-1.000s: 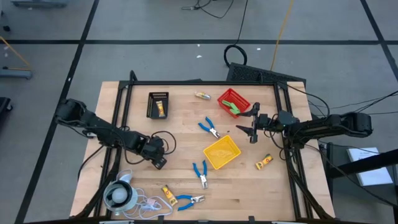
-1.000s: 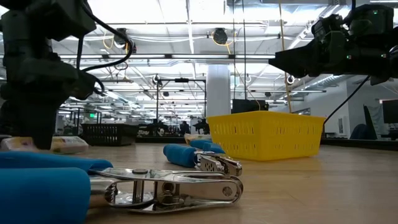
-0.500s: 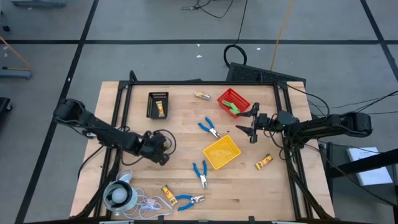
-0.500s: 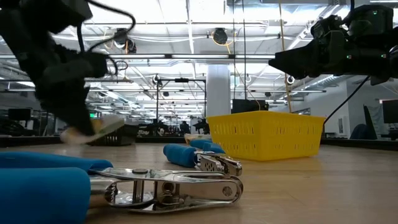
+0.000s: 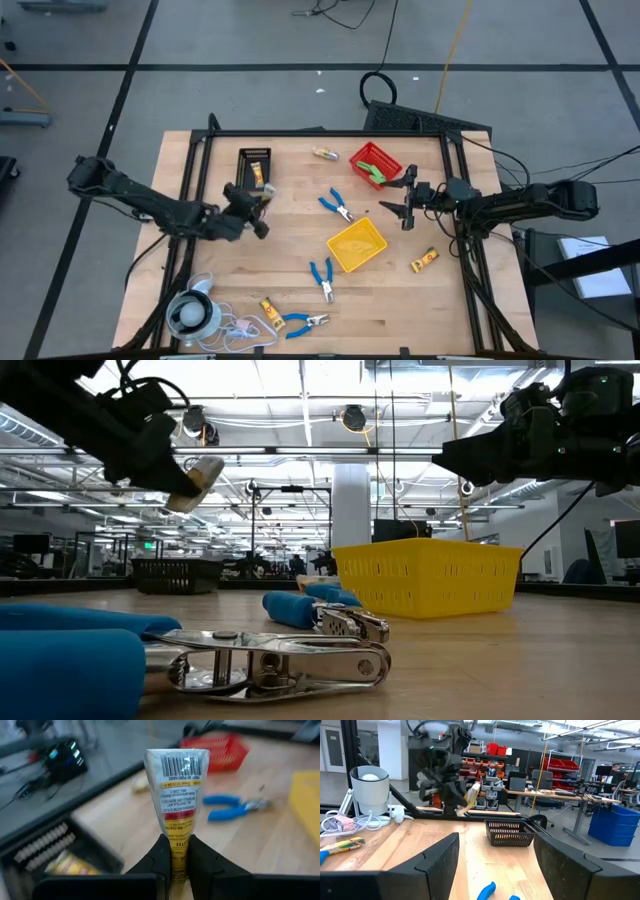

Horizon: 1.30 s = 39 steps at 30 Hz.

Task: Pick & Place School Supplies
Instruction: Put the yellow crayon pack into the black bin

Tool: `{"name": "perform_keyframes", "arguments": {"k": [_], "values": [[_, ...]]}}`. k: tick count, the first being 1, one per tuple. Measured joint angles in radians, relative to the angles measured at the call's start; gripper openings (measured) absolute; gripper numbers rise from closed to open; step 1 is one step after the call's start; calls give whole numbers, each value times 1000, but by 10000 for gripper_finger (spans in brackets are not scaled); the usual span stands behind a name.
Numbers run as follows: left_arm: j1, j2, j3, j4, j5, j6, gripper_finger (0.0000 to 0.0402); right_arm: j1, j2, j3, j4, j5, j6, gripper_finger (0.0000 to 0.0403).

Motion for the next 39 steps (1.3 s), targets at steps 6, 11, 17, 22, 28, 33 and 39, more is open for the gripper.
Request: {"name": "perform_keyframes", "arguments": {"k": [6, 11, 17, 22, 28, 33, 39], "values": [[198, -124, -201, 446, 353, 312, 35, 0, 0, 0, 6, 0, -2, 247], [391, -210, -312, 496, 537, 374, 35, 0, 0, 0, 6, 0, -1, 247], [626, -251, -323, 402, 696, 378, 35, 0, 0, 0, 6, 1, -2, 247], [788, -250, -272, 254, 745, 353, 35, 0, 0, 0, 6, 2, -1, 247], [906, -224, -179, 83, 824, 331, 35, 0, 0, 0, 6, 3, -2, 247], [961, -122, -107, 9, 882, 325, 35, 0, 0, 0, 6, 5, -2, 247], [993, 67, -23, -10, 915, 325, 35, 0, 0, 0, 6, 7, -1, 247]]}}
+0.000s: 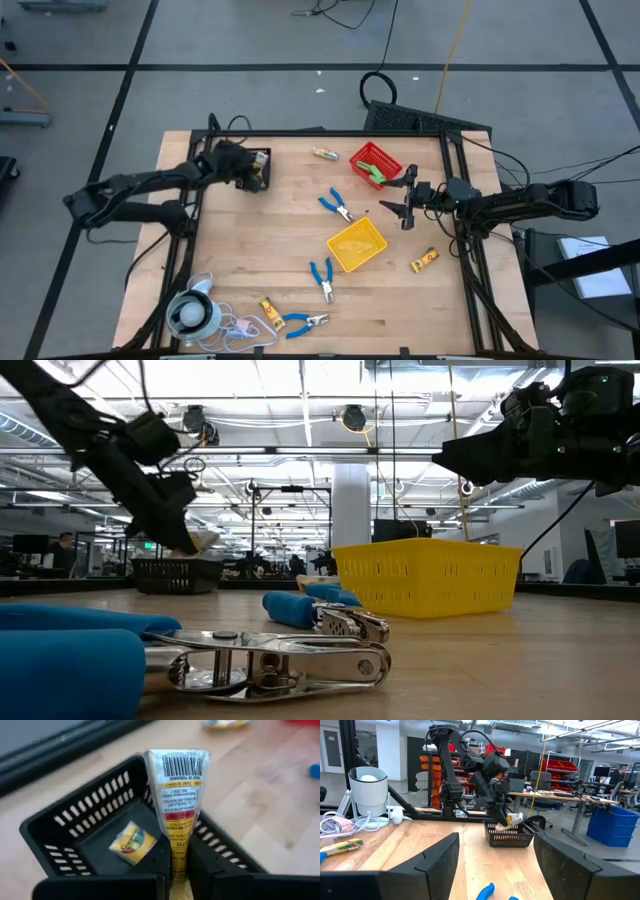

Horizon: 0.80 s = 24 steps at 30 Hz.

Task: Pick & Place School Supplies
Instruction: Put the yellow crayon pack into the black bin

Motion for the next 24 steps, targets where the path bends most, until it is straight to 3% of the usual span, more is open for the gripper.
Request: {"name": "perform_keyframes", "arguments": {"k": [5, 10, 17, 24], "values": [[15, 129, 76, -61, 36, 0, 40, 0, 0, 0, 0, 0, 0, 247], [14, 168, 119, -78, 61, 37, 116, 0, 0, 0, -1, 0, -1, 247], [-6, 111, 159, -111, 65, 102, 217, 0, 0, 0, -17, 1, 11, 247], [-80, 104, 230, -115, 44, 183, 277, 0, 0, 0, -28, 1, 12, 247]]}}
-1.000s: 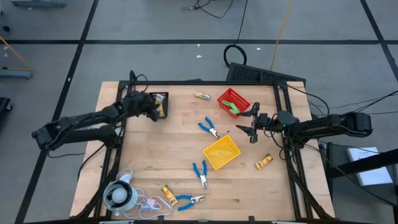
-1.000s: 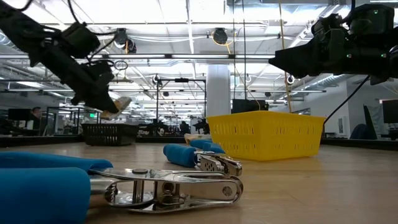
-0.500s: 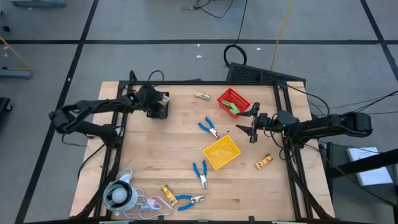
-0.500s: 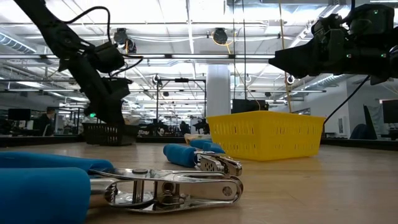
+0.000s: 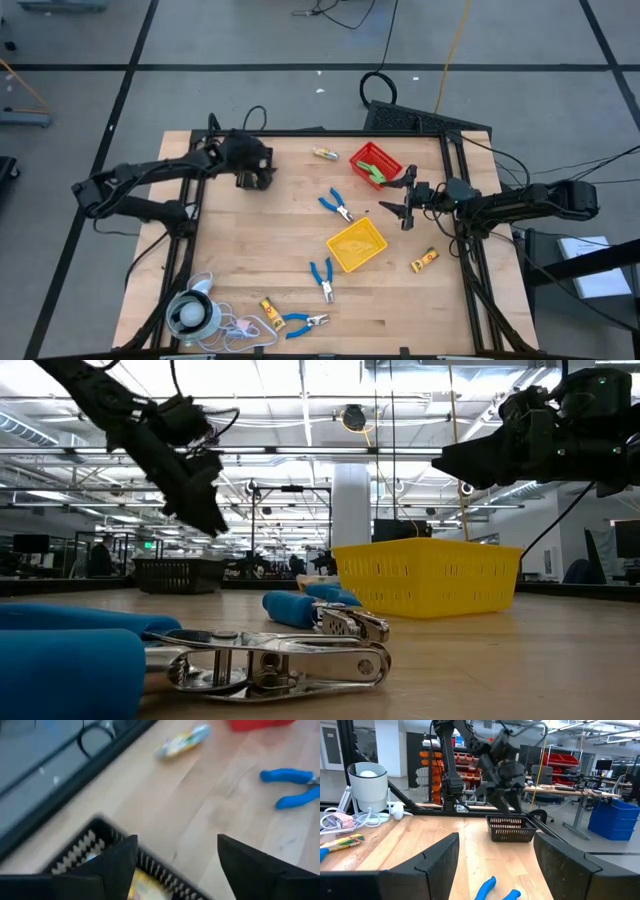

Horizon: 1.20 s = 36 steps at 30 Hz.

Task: Pick & Place School Supplies
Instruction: Put the yellow crayon pack into the black bin

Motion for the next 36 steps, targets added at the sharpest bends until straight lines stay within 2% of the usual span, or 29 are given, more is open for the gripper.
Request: {"name": "perform_keyframes", "arguments": {"k": [5, 12, 23, 26, 29, 36], "values": [[-100, 96, 136, -61, -53, 115, 285, 0, 0, 0, -3, 0, -1, 247], [-179, 344, 378, -166, -83, 361, 270, 0, 0, 0, -9, 0, -9, 247], [-139, 708, 814, -426, -141, 585, 263, 0, 0, 0, -54, 0, -19, 247], [-118, 762, 905, -446, -114, 632, 258, 0, 0, 0, -55, 0, -19, 247], [-98, 796, 962, -451, -38, 660, 256, 0, 0, 0, -56, 0, -19, 247], [-46, 850, 1022, -462, 65, 664, 255, 0, 0, 0, -66, 0, -19, 247]]}}
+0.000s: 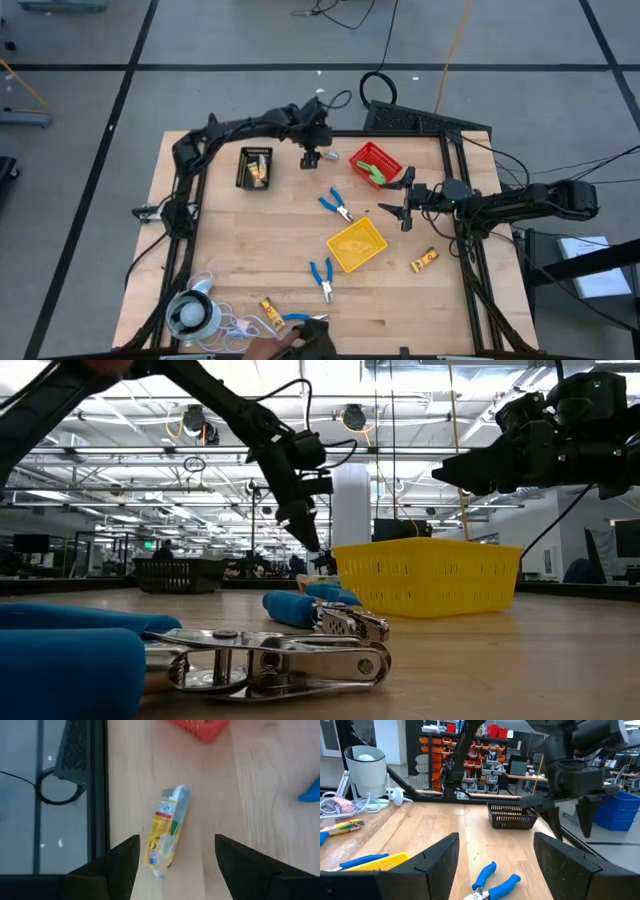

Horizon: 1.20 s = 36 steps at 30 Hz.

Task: Pick & Place School Supplies
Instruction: Put the yellow crayon pack into the black bin

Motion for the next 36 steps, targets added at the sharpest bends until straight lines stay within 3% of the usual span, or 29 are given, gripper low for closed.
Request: {"name": "perform_keyframes", "arguments": {"k": [13, 23, 29, 32, 36], "values": [[74, 73, 29, -10, 74, -16, 255, 0, 0, 0, -3, 0, 1, 247], [43, 293, 330, -287, 54, -3, 255, 0, 0, 0, -10, 0, 11, 247], [38, 305, 381, -336, -28, -2, 254, 0, 0, 0, -11, 0, 12, 247], [35, 308, 381, -349, -47, -7, 231, 0, 0, 0, -11, 0, 19, 247], [29, 307, 381, -366, -30, -6, 152, 0, 0, 0, -11, 0, 27, 247]]}}
